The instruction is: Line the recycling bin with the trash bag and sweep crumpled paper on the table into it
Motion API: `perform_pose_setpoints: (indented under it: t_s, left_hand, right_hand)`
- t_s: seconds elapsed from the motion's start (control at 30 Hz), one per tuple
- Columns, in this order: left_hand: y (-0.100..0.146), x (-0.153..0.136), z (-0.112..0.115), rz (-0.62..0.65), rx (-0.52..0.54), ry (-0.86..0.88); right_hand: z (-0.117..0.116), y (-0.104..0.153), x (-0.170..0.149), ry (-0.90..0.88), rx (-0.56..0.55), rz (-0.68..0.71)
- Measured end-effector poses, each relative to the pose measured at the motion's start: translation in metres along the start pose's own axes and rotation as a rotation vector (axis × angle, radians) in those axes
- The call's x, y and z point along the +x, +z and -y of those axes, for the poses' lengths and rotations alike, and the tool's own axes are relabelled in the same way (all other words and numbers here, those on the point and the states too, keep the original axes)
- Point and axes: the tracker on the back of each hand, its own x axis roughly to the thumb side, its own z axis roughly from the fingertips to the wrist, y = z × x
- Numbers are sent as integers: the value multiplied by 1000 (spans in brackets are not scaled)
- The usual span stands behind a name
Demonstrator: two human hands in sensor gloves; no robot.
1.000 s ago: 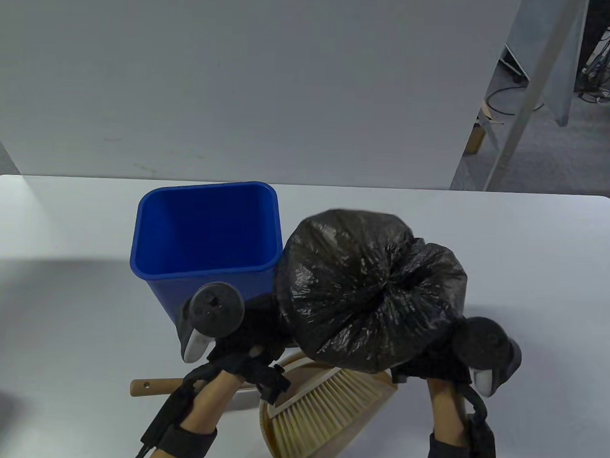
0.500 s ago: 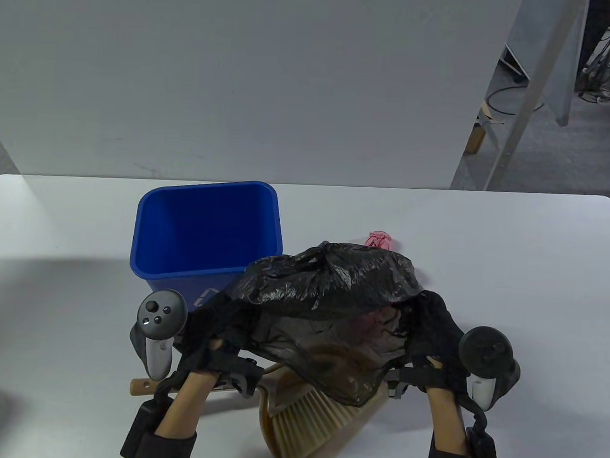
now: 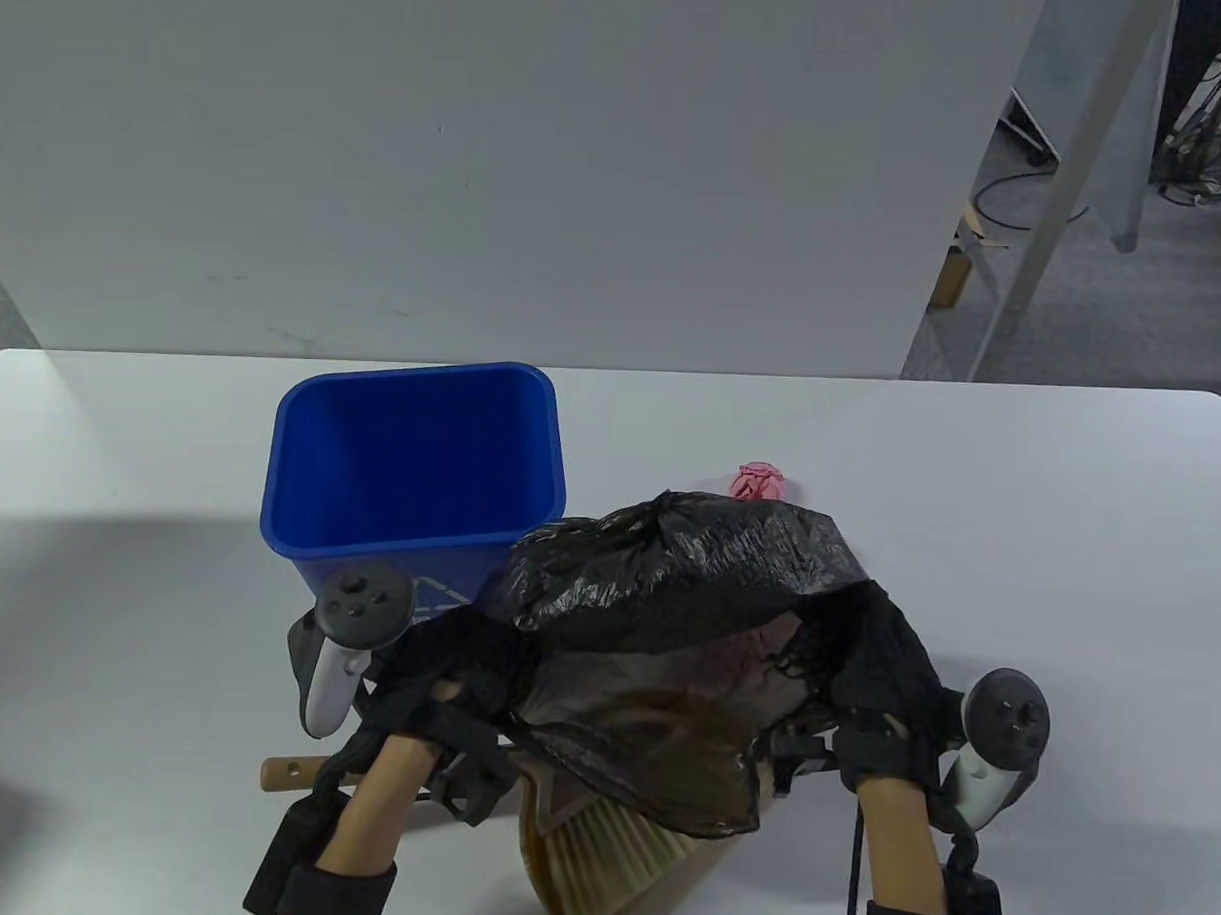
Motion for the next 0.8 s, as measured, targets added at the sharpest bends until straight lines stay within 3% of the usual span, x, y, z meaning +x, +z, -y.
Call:
perform_pose_setpoints:
  t_s: [0.17, 0.27, 0.37, 0.5, 0.63, 0.8]
  left_hand:
    - [-2, 1, 6, 12, -73, 0]
    - [-5, 2, 11, 65, -146, 19]
    - [-6, 5, 19, 141, -217, 79]
    - [-6, 9, 27, 240, -314, 175]
    - [-6, 13, 36, 346, -367, 299]
    - [-6, 16, 47, 434, -480, 505]
  right_hand:
    - [4, 0, -3, -77, 8, -40]
    - [-6, -1, -1, -38, 134, -18]
    - [-28, 2, 5, 13, 382, 78]
    - [-56, 16, 18, 150, 576, 238]
    - [-77, 34, 31, 276, 712, 380]
    - [-90, 49, 36, 273, 751, 506]
